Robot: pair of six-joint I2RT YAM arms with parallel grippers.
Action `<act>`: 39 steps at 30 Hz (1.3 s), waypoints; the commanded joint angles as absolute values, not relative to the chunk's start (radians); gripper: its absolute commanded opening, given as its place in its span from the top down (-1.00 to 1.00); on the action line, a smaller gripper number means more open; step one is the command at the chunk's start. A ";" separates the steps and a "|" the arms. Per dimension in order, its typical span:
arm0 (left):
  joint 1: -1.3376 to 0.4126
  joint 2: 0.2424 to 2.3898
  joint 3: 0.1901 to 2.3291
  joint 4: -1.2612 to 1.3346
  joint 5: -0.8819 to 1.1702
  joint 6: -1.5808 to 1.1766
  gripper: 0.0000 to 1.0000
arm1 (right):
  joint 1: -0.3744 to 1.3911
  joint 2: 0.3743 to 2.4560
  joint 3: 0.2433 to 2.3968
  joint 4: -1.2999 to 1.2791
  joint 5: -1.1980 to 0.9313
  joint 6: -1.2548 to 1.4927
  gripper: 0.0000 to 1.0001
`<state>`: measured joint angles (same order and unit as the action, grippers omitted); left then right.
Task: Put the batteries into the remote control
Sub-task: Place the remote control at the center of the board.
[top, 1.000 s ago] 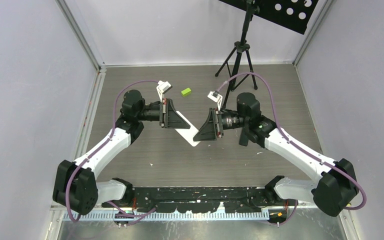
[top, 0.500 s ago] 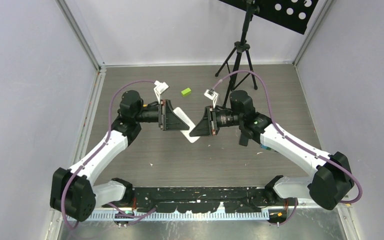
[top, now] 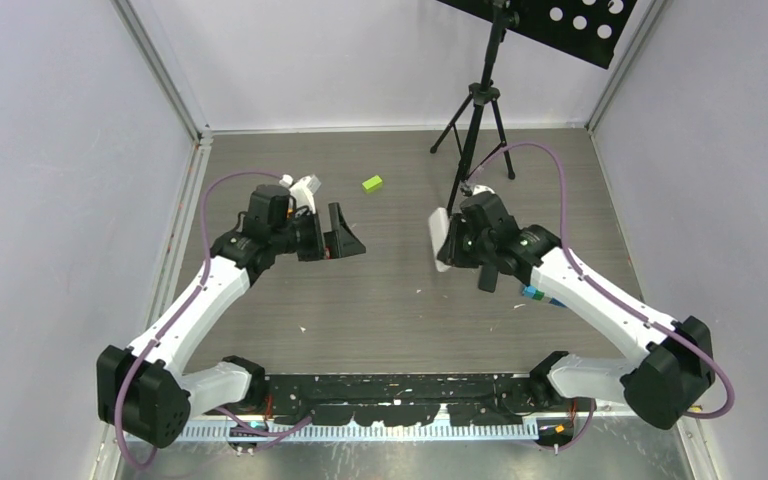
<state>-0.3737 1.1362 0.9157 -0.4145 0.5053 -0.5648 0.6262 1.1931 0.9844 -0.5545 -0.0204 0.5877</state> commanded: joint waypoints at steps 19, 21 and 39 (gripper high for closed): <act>-0.371 1.097 0.948 -0.526 0.369 -0.492 -0.99 | 0.650 1.699 1.107 -0.707 0.551 0.608 0.99; -0.371 1.094 0.952 -0.530 0.364 -0.491 -0.99 | 0.667 1.729 1.118 -0.724 0.548 0.607 0.88; -0.371 0.965 1.064 -0.763 0.104 -0.499 -0.99 | 0.741 1.431 1.098 -0.745 0.478 0.586 -0.36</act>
